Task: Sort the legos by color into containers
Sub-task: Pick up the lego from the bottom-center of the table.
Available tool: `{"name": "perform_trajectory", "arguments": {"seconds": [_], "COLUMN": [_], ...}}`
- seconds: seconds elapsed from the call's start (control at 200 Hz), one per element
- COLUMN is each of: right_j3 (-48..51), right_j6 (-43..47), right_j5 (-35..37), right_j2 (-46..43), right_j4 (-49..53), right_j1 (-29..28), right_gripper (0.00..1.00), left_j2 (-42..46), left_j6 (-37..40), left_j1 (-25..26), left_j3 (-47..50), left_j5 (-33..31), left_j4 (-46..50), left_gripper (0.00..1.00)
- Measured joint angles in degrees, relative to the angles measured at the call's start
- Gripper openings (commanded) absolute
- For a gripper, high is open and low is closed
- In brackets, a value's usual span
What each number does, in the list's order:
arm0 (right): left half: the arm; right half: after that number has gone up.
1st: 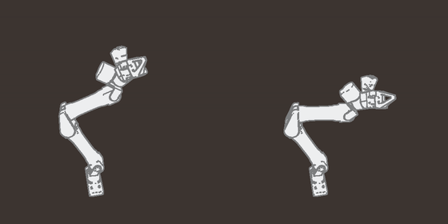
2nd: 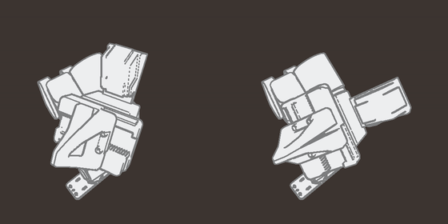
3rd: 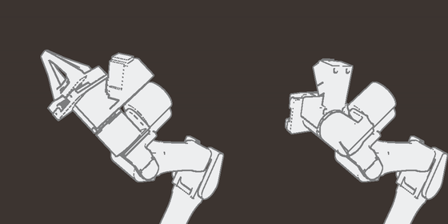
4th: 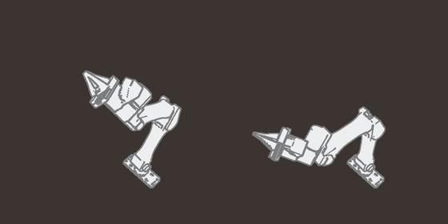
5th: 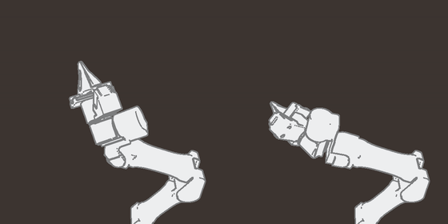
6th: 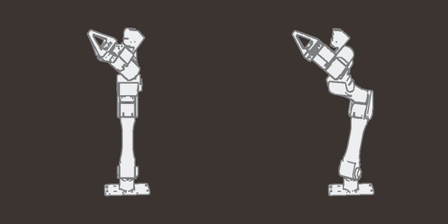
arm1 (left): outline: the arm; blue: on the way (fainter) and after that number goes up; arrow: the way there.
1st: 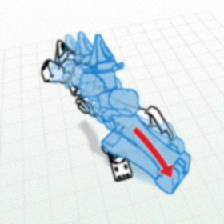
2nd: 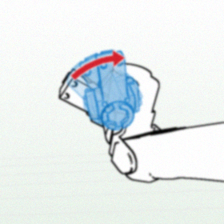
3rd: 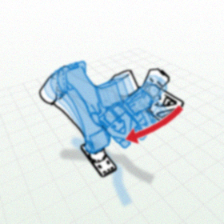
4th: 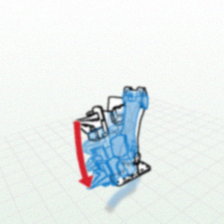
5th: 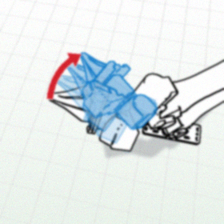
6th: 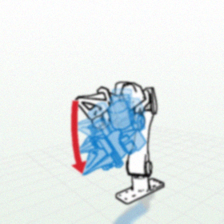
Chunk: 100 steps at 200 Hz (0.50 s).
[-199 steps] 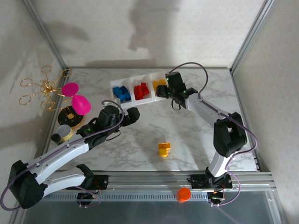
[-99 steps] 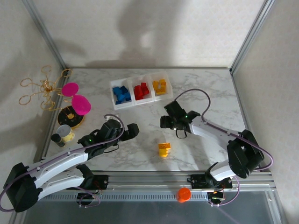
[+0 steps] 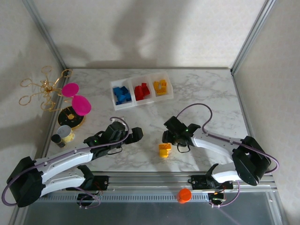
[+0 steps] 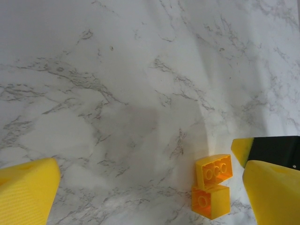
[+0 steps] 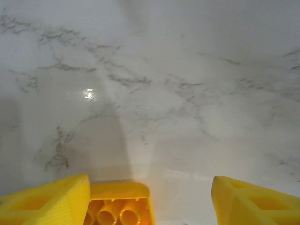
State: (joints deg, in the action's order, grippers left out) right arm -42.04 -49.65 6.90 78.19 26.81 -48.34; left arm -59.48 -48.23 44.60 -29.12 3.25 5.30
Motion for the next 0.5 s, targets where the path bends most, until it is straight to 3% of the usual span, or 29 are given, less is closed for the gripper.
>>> {"name": "perform_trajectory", "arguments": {"seconds": [0.26,0.501], "right_j3": [-1.51,-5.31], "right_j6": [-2.49,-2.49], "right_j5": [-0.76,0.28], "right_j2": [4.0,9.55], "right_j4": [-0.66,-0.13], "right_j1": [-4.81,-7.74], "right_gripper": [0.86,0.86], "left_j2": [0.39,2.49], "left_j6": [-0.07,-1.2], "left_j1": [0.0,0.0], "left_j3": [0.0,0.39], "left_j5": [-0.44,-2.1], "left_j4": [0.55,1.92], "left_gripper": [1.0,1.0]}}
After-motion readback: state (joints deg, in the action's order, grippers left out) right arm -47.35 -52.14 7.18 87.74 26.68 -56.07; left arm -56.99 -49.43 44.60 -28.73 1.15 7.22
